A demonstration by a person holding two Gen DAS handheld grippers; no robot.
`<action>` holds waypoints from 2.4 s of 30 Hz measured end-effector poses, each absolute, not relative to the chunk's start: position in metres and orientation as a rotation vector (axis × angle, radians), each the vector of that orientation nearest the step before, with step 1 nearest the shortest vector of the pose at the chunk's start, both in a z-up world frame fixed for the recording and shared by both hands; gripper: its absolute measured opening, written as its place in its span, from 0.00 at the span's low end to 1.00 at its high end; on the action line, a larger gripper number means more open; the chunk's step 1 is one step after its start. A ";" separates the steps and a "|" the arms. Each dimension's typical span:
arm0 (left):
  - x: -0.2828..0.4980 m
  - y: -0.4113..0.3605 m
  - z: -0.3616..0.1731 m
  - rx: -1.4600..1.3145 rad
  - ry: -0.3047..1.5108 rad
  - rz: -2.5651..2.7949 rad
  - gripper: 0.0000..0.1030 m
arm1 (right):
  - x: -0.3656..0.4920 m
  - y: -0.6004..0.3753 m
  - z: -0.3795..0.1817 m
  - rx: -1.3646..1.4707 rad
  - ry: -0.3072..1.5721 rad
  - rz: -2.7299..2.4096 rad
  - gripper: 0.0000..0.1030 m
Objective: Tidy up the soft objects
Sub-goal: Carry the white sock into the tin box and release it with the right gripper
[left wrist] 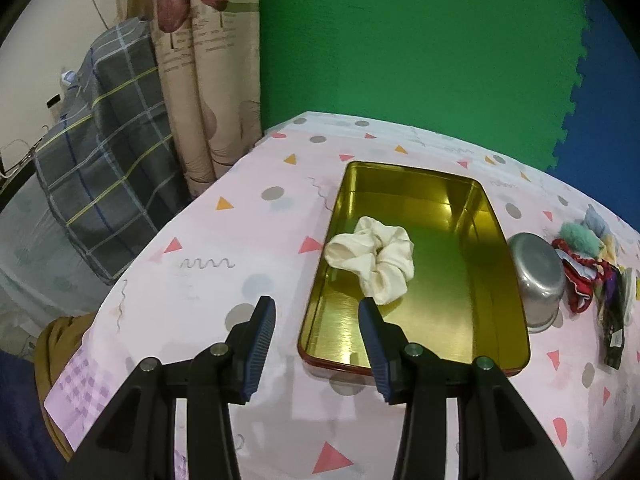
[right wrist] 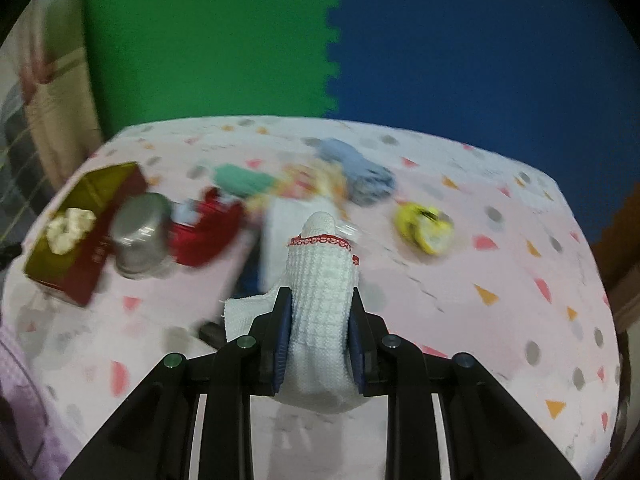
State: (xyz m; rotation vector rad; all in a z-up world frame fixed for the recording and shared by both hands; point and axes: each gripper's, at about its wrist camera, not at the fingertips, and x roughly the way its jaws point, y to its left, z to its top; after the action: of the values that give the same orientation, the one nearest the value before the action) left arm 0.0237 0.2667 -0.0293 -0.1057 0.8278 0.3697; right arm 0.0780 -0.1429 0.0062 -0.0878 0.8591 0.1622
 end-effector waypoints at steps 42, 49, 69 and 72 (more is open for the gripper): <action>0.001 0.334 -0.025 -0.198 0.809 0.571 0.43 | 0.123 0.186 -0.052 -0.407 0.951 0.615 0.24; 0.003 0.325 -0.025 -0.173 0.812 0.545 0.43 | 0.122 0.186 -0.054 -0.402 0.954 0.626 0.31; 0.006 0.311 -0.026 -0.131 0.809 0.519 0.43 | 0.080 0.122 -0.002 -0.266 0.858 0.655 0.46; 0.006 0.310 -0.026 -0.127 0.813 0.518 0.43 | 0.079 0.090 -0.003 -0.242 0.864 0.604 0.46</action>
State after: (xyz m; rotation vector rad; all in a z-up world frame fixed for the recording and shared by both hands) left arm 0.0063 0.3100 -0.0265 -0.1270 0.8131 0.5177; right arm 0.0786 0.0898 -0.0027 -0.2424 0.8638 0.6043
